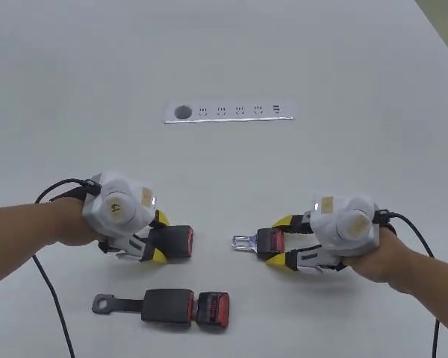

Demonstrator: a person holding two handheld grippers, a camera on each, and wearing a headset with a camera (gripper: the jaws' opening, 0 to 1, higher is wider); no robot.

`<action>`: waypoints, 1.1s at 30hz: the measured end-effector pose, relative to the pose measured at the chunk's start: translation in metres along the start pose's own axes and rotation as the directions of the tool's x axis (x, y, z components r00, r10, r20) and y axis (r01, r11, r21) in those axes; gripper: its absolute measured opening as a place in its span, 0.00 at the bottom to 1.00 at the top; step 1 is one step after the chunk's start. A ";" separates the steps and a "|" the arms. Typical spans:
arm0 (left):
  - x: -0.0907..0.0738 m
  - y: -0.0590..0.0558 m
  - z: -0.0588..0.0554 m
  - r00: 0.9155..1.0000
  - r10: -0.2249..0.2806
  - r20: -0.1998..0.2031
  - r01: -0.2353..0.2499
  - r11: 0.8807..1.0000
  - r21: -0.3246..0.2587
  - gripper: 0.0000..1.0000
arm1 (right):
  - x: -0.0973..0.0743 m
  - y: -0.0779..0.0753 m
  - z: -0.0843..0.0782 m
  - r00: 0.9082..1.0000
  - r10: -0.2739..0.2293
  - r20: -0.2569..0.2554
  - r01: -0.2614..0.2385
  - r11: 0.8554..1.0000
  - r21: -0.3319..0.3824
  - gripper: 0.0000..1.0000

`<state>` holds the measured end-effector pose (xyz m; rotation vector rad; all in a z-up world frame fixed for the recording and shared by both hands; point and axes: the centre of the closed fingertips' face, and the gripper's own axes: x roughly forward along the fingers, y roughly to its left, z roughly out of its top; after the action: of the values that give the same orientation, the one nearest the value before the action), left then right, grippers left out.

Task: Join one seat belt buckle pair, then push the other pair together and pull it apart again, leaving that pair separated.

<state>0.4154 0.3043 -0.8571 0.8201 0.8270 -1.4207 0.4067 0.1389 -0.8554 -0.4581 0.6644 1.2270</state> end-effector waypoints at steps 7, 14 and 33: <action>0.000 0.001 -0.001 1.000 -0.001 0.000 0.001 1.000 0.000 0.34 | -0.009 0.002 -0.011 1.000 -0.007 -0.003 0.007 1.000 0.004 0.36; 0.001 0.002 -0.002 1.000 -0.003 -0.004 0.003 1.000 0.000 0.34 | -0.014 -0.001 -0.017 1.000 -0.012 -0.011 0.012 1.000 0.007 0.36; 0.001 -0.005 0.000 0.998 -0.053 -0.026 0.051 0.997 -0.064 0.44 | -0.015 -0.002 -0.023 0.998 -0.050 -0.044 0.050 0.999 0.004 0.54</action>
<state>0.4102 0.3035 -0.8580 0.7770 0.9159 -1.4246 0.4010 0.1128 -0.8616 -0.4954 0.6895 1.1708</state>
